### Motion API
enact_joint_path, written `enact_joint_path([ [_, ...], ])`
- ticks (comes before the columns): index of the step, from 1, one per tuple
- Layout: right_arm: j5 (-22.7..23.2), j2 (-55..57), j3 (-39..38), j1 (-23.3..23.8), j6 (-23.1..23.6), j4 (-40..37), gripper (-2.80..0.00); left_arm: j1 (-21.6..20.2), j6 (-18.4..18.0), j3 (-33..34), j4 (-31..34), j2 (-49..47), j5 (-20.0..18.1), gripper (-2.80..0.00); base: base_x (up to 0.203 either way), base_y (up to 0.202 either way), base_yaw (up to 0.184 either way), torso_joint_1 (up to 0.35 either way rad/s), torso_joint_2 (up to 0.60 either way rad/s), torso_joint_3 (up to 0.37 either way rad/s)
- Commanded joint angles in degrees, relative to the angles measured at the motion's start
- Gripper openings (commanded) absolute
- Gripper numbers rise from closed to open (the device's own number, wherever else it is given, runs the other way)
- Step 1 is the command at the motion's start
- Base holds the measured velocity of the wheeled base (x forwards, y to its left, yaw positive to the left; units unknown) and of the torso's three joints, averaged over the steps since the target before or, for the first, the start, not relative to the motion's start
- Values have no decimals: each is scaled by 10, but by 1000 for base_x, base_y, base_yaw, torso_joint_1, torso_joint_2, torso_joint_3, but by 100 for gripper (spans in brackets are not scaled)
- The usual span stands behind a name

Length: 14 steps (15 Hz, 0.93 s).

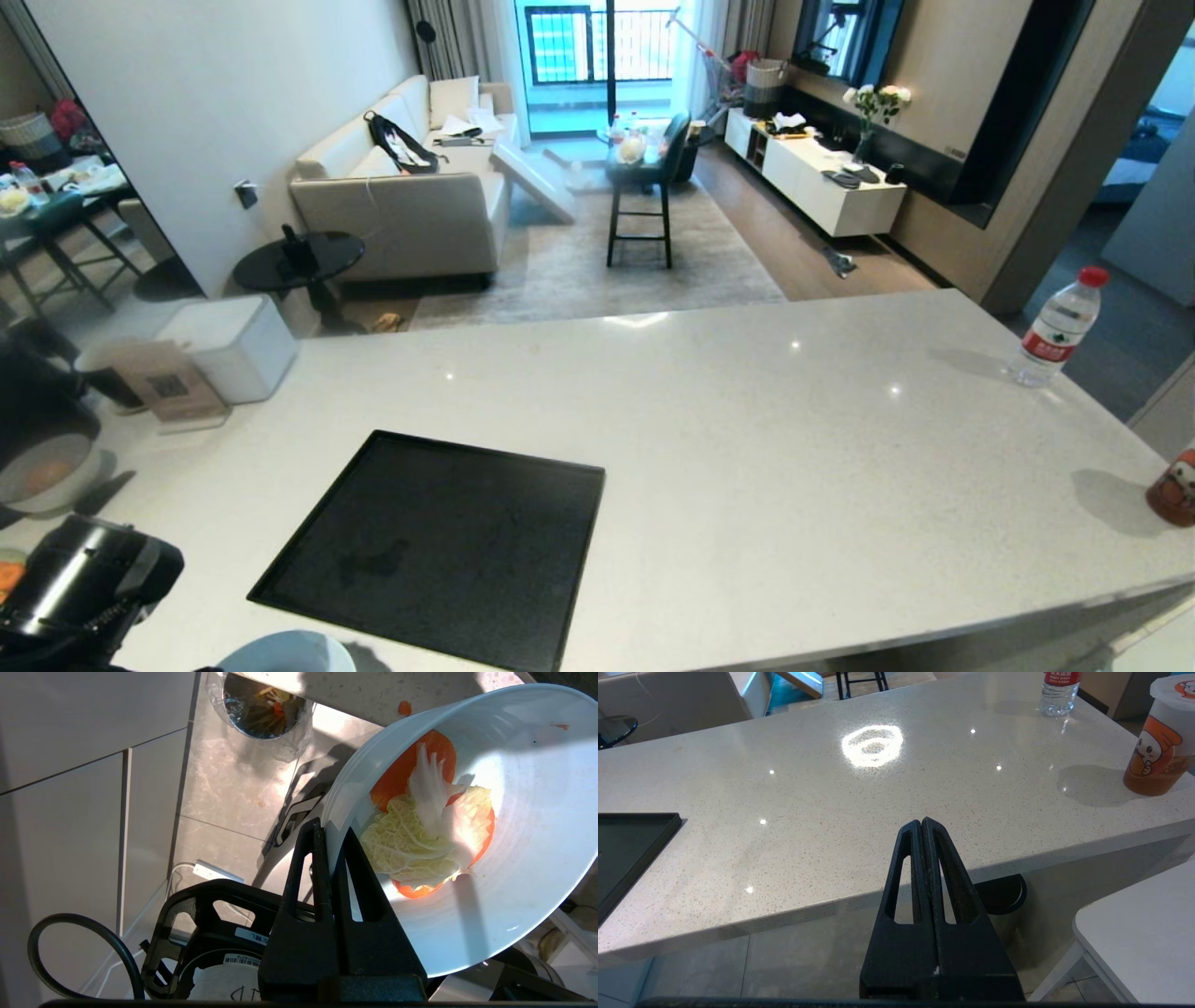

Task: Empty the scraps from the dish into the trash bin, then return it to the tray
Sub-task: Move the bowl over the trash can

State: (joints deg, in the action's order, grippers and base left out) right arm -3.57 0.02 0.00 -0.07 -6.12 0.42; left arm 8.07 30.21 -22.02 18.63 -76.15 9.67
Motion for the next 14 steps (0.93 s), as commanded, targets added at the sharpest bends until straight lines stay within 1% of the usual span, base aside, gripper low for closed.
enact_joint_path([
  [1, 0, 0, 0, 0, 0, 0, -280, -2, 2, 8, 0, 0, 2, -280, 0, 0, 0, 0, 0, 0],
  [4, 0, 0, 0, 0, 0, 0, -280, -9, 3, 8, -3, -1, -1, -280, 0, 0, 0, 0, 0, 0],
  [7, 0, 0, 0, 0, 0, 0, -280, -8, -1, 7, -3, -3, -13, -280, 0, 0, 0, 0, 0, 0],
  [11, 0, 0, 0, 0, 0, 0, -280, -9, -2, 5, -3, -6, -13, -280, 0, 0, 0, 0, 0, 0],
  [14, 0, 0, 0, 0, 0, 0, -280, -9, -1, 17, -3, 2, -12, -280, 0, 0, 0, 0, 0, 0],
])
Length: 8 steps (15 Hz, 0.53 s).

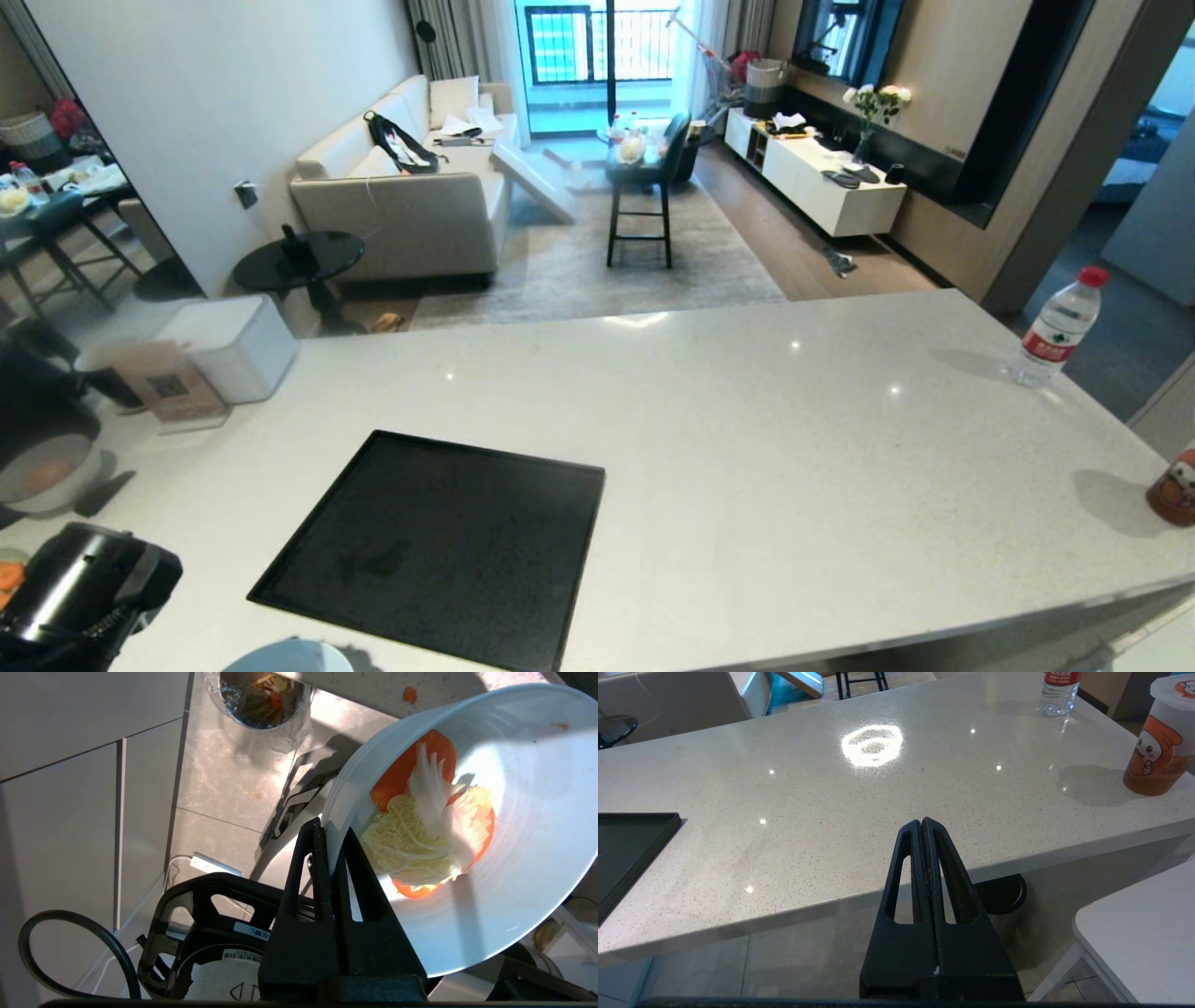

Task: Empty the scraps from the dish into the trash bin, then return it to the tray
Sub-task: Move the bowl over the trash can

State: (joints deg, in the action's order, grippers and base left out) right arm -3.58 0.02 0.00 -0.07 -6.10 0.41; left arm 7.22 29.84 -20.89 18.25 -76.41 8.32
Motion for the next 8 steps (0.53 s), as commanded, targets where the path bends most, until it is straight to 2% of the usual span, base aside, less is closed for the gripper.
enact_joint_path([
  [1, 0, 0, 0, 0, -1, 0, -280, -1, 2, 9, 1, 10, 1, -280, 0, 0, 0, 0, 0, 0],
  [4, 0, 0, 0, 0, -1, 0, -280, -3, 3, 21, 2, 31, 1, -280, 0, 0, 0, 0, 0, 0],
  [5, 0, 0, 0, 0, -1, 0, -280, -3, 2, 22, 2, 37, 2, -280, -91, 0, 2, 13, 2, 2],
  [8, 0, 0, 0, 0, -1, 0, -280, -3, 1, 28, 4, 52, 2, -280, -189, 0, 0, -4, 7, 1],
])
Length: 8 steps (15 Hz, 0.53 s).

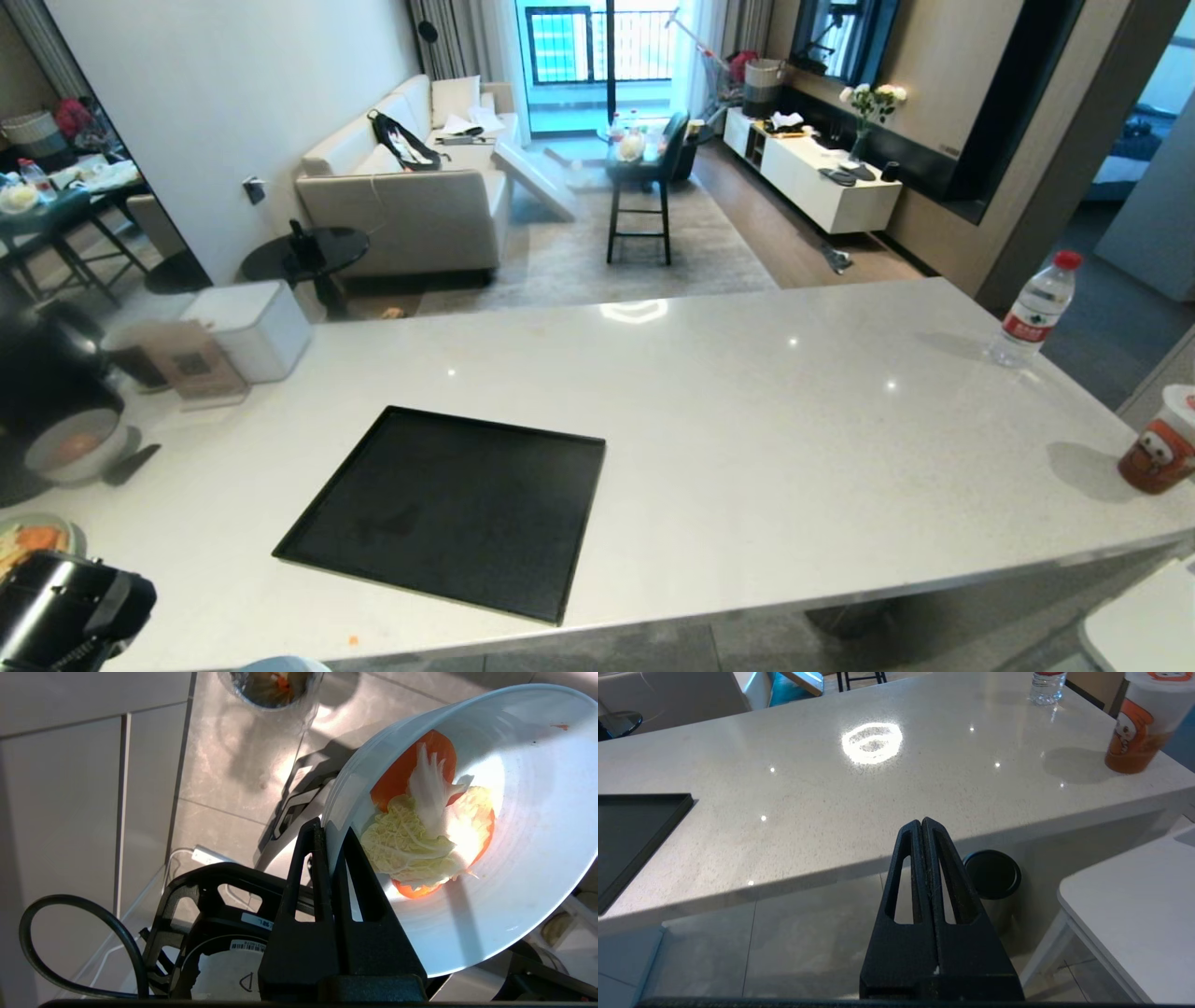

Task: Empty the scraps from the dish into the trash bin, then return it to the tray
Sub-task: Move the bowl over the trash can

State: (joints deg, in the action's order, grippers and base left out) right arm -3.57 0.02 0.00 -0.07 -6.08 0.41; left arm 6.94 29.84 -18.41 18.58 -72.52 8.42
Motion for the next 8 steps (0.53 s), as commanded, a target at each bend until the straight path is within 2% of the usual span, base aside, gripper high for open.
enact_joint_path([
  [1, 0, 0, 0, 0, -1, 0, -280, 0, 1, 3, 1, 15, 1, -280, -199, 0, 1, 4, 4, 2],
  [8, 0, 0, 0, 0, -1, 0, -280, 1, 0, 4, 1, 16, 3, -280, -195, 0, -1, 4, 4, 3],
])
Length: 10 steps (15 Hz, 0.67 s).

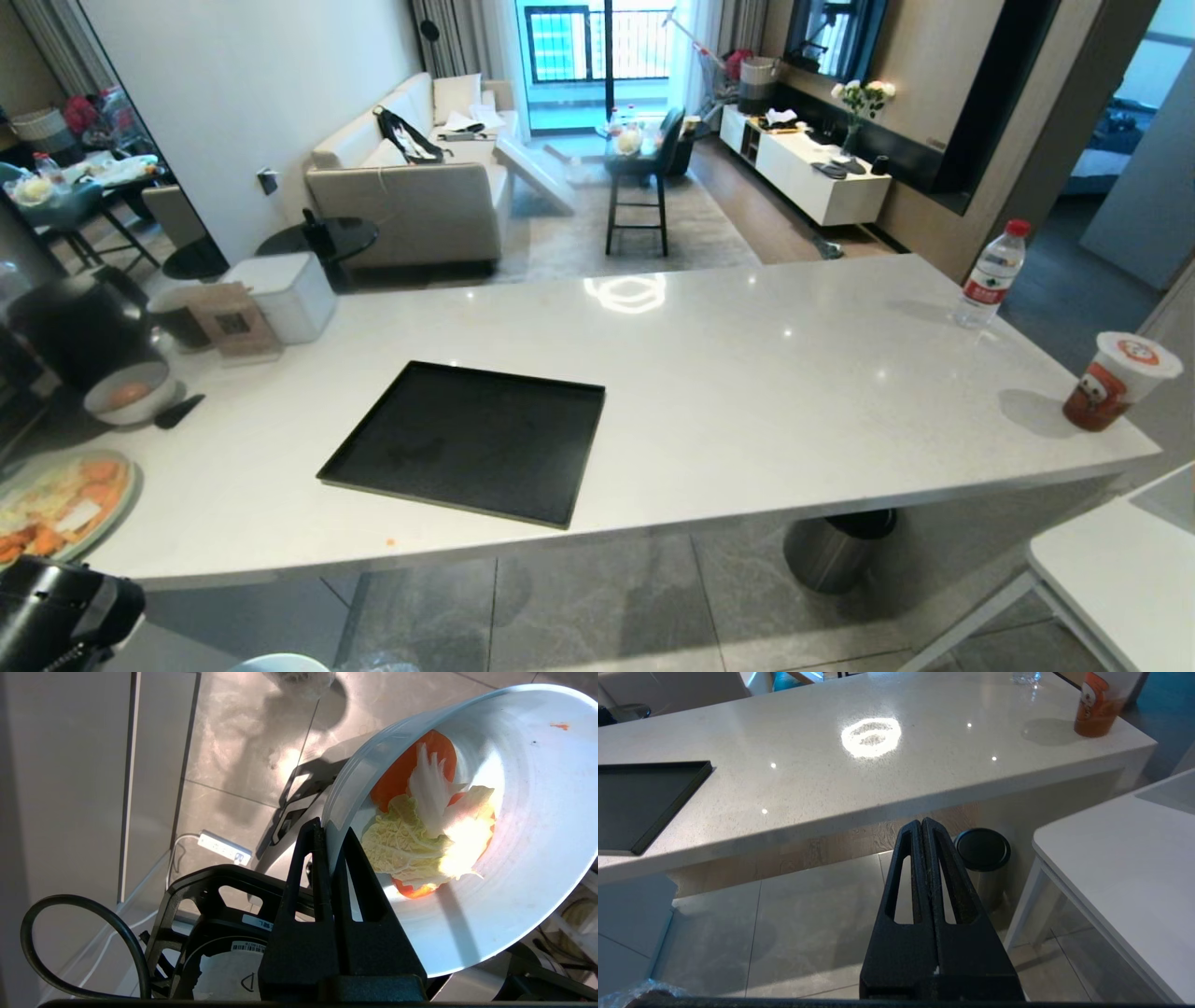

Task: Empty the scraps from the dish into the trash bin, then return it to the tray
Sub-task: Move the bowl over the trash can

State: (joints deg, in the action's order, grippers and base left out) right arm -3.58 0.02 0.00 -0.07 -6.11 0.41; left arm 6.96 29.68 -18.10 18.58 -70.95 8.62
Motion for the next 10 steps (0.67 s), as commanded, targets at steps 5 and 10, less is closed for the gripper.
enact_joint_path([
  [5, 0, 0, 0, 0, 0, 0, -280, 2, -1, -1, 1, 4, 1, -280, -185, 0, -2, 1, 2, 3],
  [10, 0, 0, 0, 0, 0, 0, -280, 2, -1, 0, 1, 4, 1, -280, 0, 0, 0, 7, 1, 0],
])
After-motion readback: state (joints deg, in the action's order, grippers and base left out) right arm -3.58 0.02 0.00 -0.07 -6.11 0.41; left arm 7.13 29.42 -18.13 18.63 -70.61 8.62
